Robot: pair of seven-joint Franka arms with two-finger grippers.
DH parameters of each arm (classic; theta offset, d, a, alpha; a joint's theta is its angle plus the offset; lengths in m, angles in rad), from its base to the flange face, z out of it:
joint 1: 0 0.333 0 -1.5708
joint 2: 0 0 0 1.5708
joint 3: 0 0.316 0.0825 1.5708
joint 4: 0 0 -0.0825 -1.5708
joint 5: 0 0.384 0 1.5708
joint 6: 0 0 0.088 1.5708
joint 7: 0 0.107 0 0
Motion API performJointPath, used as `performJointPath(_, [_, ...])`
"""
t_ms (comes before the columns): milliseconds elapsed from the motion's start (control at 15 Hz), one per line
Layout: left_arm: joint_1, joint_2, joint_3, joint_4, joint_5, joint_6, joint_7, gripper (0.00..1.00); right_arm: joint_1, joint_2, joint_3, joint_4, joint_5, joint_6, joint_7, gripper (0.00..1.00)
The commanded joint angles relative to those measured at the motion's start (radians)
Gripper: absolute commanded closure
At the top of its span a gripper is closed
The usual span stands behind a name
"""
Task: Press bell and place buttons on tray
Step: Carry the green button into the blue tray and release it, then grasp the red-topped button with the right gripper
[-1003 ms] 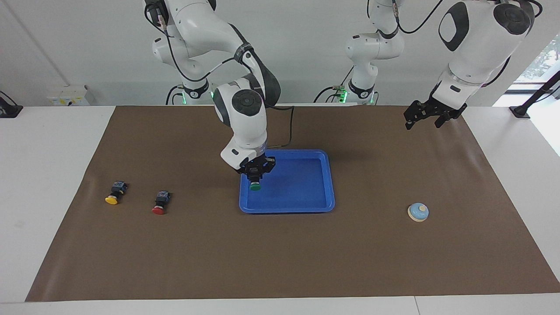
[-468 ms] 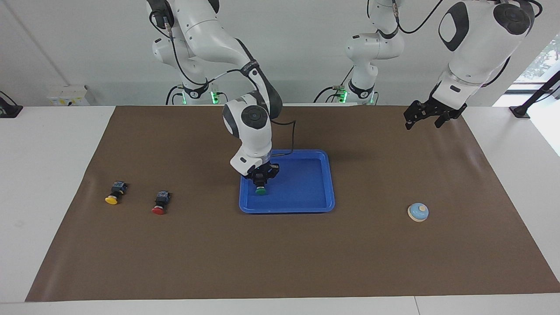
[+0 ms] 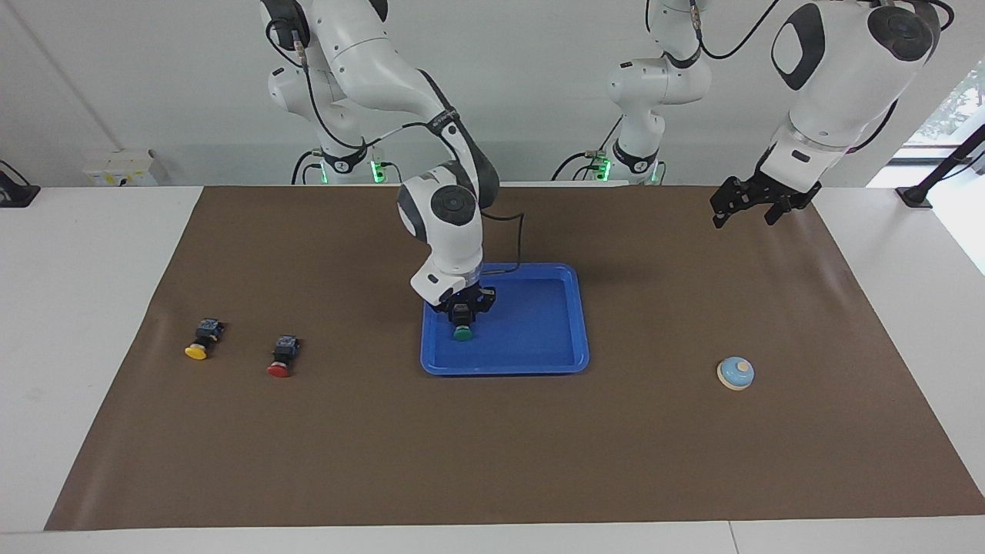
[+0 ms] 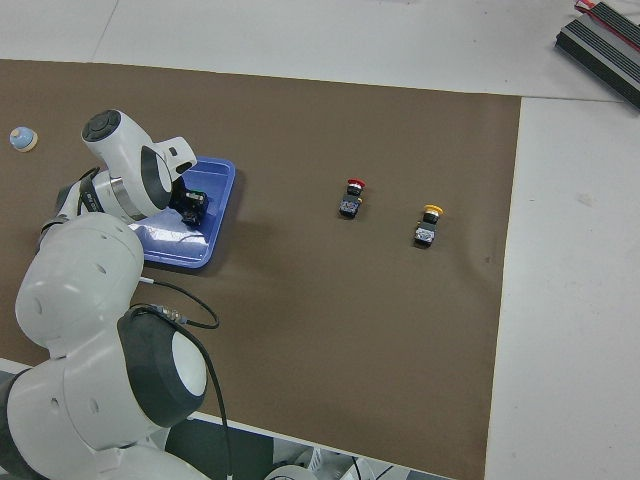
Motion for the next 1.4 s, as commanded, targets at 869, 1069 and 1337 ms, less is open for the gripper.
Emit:
performJointPath(869, [0.002, -0.009, 0.0, 0.003, 0.008, -0.007, -0.011, 0.0, -0.554, -0.16, -0.013, 0.002, -0.063, -0.147, -0.404, 0.0])
performJointPath(1069, [0.002, -0.009, 0.0, 0.003, 0.008, -0.007, -0.011, 0.0, -0.557, -0.132, -0.011, -0.05, -0.063, -0.05, -0.404, 0.0])
performJointPath(1337, [0.002, -0.009, 0.0, 0.003, 0.008, -0.008, -0.011, 0.0, -0.56, -0.086, -0.011, -0.113, -0.063, 0.08, -0.406, 0.0])
